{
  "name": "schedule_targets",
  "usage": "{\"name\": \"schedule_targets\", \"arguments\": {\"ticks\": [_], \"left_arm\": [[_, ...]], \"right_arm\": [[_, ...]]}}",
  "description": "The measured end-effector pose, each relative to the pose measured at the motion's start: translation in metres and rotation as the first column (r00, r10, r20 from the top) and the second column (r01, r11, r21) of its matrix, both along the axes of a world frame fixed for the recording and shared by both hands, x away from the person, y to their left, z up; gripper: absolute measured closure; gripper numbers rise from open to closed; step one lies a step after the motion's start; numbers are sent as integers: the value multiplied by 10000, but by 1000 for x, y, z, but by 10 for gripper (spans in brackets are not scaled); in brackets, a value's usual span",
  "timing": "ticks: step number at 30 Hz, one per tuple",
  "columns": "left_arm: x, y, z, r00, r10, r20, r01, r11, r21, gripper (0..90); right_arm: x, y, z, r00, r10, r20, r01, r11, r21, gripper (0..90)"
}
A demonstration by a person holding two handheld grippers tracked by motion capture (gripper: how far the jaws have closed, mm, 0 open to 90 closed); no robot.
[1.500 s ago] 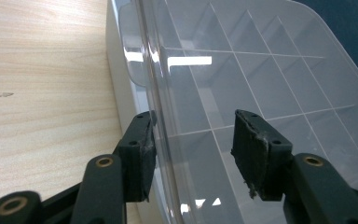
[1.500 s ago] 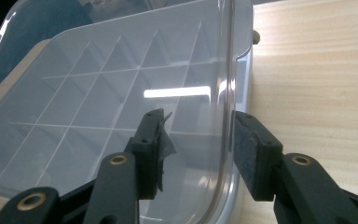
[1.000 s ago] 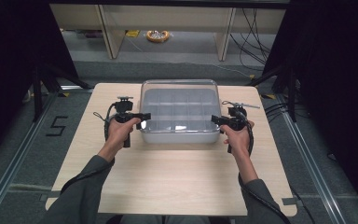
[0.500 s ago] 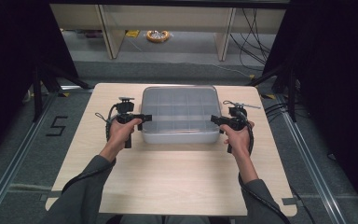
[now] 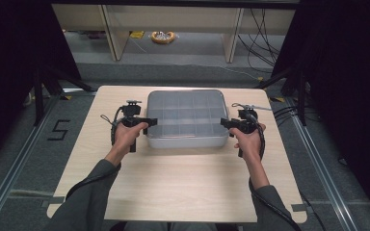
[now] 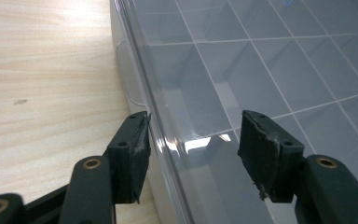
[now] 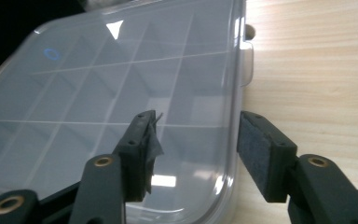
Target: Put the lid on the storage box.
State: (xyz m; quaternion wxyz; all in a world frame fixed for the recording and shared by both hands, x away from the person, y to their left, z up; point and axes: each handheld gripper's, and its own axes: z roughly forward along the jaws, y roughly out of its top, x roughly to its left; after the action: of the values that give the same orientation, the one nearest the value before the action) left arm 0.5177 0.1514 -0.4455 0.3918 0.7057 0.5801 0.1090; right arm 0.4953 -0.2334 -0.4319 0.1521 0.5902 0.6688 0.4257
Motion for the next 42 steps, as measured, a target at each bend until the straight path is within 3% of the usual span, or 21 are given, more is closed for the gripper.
{"name": "schedule_targets", "arguments": {"ticks": [3,8,11,12,14,16,17,21,22,27,30,33,34,35,38,39,42], "left_arm": [[1,1,0,10000,56,-75,-57,9999,-83,430],[1,-1,0,9999,104,47,-104,9999,-16,437],[2,0,0,10000,65,36,-65,10000,-31,443],[2,1,0,9999,97,93,-97,9999,-79,446],[2,0,0,9999,115,104,-114,9999,-99,447],[2,0,-1,9997,198,113,-196,9997,-136,448],[3,0,-1,9996,221,149,-218,9997,-148,448],[4,0,-1,9995,244,182,-242,9996,-131,449],[4,0,-1,9994,306,151,-303,9994,-167,449],[4,1,-2,9991,377,190,-371,9988,-306,453],[3,3,-1,9992,382,89,-376,9978,-542,455],[0,5,3,9987,474,185,-453,9940,-995,414],[-2,5,6,9979,566,320,-530,9933,-1027,399],[-4,6,8,9978,493,436,-448,9942,-976,384],[-13,9,17,9976,236,648,-174,9952,-959,373],[-21,11,20,9971,119,753,-45,9952,-975,360],[-30,14,23,9964,-72,840,149,9957,-915,354]], "right_arm": [[-2,-3,2,9987,-332,-395,343,9990,272,514],[-2,-5,-2,9988,-134,-480,151,9993,346,556],[-5,-2,-6,9956,-217,-909,261,9986,470,621],[-2,-7,-10,9993,207,-302,-209,9998,-76,631],[-2,-8,-12,9998,174,-133,-178,9993,-338,661],[-5,-6,-11,9992,-2,-389,-1,10000,-74,667],[-4,-8,-12,9998,196,-81,-198,9994,-281,672],[-9,-5,-11,9998,98,-195,-102,9997,-218,675],[-8,-6,-12,9997,247,58,-244,9985,-499,676],[-15,-5,-13,9999,58,-126,-59,9999,-97,675],[-14,-8,-14,9999,121,-11,-121,9999,-5,639],[-14,-9,-18,9999,-86,87,84,9997,212,537],[-16,-8,-16,9995,-273,-139,280,9984,483,521],[-16,-10,-17,9997,-212,131,207,9993,317,504],[-21,-14,-13,9993,-183,330,174,9995,277,442],[-27,-15,-8,9990,-125,435,104,9988,481,409],[-33,-15,-6,9984,-31,570,7,9991,429,399]]}}
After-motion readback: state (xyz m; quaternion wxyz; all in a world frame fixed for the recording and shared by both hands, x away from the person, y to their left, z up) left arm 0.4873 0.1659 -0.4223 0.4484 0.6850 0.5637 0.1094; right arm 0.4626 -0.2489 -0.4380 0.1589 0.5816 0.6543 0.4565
